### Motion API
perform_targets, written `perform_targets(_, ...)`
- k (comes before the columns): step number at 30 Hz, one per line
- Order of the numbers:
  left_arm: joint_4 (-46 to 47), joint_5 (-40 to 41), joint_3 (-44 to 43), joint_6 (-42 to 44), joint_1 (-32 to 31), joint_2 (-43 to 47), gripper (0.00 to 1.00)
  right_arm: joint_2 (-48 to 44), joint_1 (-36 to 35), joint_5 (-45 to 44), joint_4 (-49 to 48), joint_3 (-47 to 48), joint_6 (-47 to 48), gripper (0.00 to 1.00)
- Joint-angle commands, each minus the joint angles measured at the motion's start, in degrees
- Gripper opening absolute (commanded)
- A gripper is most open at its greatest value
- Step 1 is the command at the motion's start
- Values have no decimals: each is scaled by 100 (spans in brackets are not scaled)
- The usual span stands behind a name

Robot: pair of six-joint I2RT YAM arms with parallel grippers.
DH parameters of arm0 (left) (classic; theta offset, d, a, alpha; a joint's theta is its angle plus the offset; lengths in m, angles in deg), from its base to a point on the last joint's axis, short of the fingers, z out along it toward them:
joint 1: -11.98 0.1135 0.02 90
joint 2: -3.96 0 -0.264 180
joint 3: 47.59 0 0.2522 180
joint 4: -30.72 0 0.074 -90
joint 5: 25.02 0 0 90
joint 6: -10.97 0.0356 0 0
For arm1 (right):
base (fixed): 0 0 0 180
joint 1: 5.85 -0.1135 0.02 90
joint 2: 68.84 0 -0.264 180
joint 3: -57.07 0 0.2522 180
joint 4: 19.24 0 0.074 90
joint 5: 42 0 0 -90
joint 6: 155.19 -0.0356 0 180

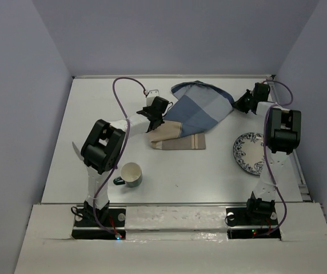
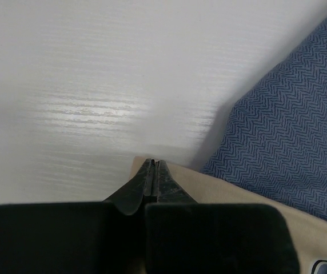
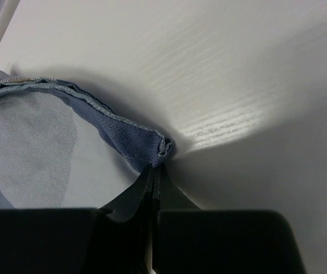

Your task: Set the dinner table for one person

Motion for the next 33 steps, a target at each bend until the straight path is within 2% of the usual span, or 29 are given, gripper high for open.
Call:
perform_targets(1,308,134,66,142,23,471,0,-601,6,-20,-624,-406,-102,0)
perform_targets(9,317,91,329,151,155,929,0,-1734,6,-450,-1231,-1628,-235,0)
perform_targets(13,282,-321,418,169,199,904,1,-2095,59,-652,-1284,-2068,-226,0)
perform_targets(14,255,-488,418,99,208,868,23,-2130,59,-679,-1284,-2190,-208,0)
perform_targets(16,229,-690,426,20,269,815,44,-2236,59,-802,-1284,-2331,-165,0)
perform_targets(17,211,-727,400,-33,287,789,59,-2332,59,-855,-1284,-2489,-156,0)
perform_targets(20,-69,-744,234,-95,295,710,69,-2543,59,-1293,-1284,-2918,-138,0)
perform_targets(25,-202,-955,172,-262,287,885,69,-3009,111,-1444,-1310,-3439,-156,0)
perform_targets(33,-860,-736,-671,-288,23,464,70,-3940,111,-1076,-1547,-4537,-199,0)
